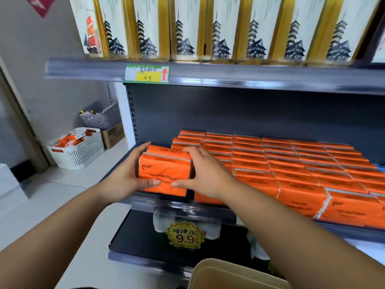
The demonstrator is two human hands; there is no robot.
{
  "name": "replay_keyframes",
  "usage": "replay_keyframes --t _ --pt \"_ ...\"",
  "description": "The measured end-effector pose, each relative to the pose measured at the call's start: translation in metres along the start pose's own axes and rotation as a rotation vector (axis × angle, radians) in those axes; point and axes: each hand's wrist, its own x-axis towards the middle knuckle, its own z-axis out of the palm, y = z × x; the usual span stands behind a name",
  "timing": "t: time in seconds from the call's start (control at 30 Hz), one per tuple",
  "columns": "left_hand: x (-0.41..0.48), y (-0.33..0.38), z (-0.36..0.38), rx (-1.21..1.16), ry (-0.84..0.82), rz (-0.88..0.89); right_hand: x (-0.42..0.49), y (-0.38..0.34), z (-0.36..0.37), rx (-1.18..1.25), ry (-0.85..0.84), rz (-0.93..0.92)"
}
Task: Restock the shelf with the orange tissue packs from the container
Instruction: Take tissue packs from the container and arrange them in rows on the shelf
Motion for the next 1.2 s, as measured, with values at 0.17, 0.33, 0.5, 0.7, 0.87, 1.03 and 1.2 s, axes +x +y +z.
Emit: replay_keyframes --t 0.17,0.33,0.5,0.7,0.87,1.03,1.2 --pt "0.039 -0.03 -0.013 0.006 0.06 0.003 0.054 0.003 0.012 -0.117 -0.044 0.042" --pt "0.067 -0.072 -0.01 0.003 0.055 -0.08 0.082 0.013 0.033 -0.319 -0.194 0.116" --pt "0.087 -0.104 0.013 0.042 0.031 -0.121 0.101 0.016 0.049 -0.453 -0.36 0.245" --pt "0.11 -0.116 0.031 -0.024 0.005 -0.183 0.114 0.024 0.049 -0.515 -0.33 0.315" --pt "0.132 -0.114 0.036 0.036 -0.021 -0.22 0.123 0.037 0.046 -0.544 -0.309 0.335" --pt "0.145 -0.111 0.035 -0.002 -0.047 -0.258 0.13 0.046 0.047 -0.552 -0.304 0.343" --pt "0.151 -0.111 0.036 -0.394 -0.09 -0.268 0.135 0.046 0.046 -0.536 -0.31 0.363"
